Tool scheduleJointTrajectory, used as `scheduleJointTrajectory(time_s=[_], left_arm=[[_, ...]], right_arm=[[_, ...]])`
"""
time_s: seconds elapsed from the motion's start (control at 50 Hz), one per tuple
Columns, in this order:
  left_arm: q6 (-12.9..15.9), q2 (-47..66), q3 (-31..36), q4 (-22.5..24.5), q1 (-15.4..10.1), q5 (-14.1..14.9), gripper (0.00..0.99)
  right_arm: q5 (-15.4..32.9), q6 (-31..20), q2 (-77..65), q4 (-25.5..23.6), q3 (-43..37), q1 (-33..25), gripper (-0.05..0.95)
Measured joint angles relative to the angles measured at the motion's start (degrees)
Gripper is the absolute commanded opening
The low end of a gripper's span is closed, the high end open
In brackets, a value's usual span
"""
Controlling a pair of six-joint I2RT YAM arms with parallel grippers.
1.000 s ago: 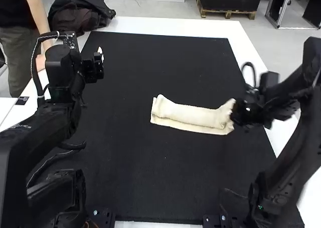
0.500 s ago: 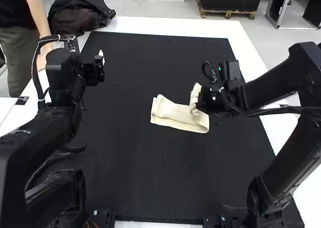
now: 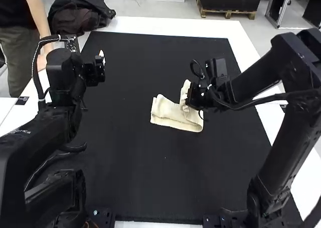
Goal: Fold the towel.
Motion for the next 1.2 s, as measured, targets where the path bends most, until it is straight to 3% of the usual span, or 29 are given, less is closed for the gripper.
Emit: scheduleJointTrajectory(time_s=[1.1, 1.2], left_arm=[[-0.22, 0.0, 0.0, -0.79, -0.96, 0.0, 0.967], [-0.22, 0.0, 0.0, -0.81, -0.96, 0.0, 0.967]], right_arm=[[2.1, 1.05, 11.45, 1.49, 10.88, 8.79, 0.0], [2.12, 1.07, 12.07, 1.57, 10.88, 8.94, 0.06]])
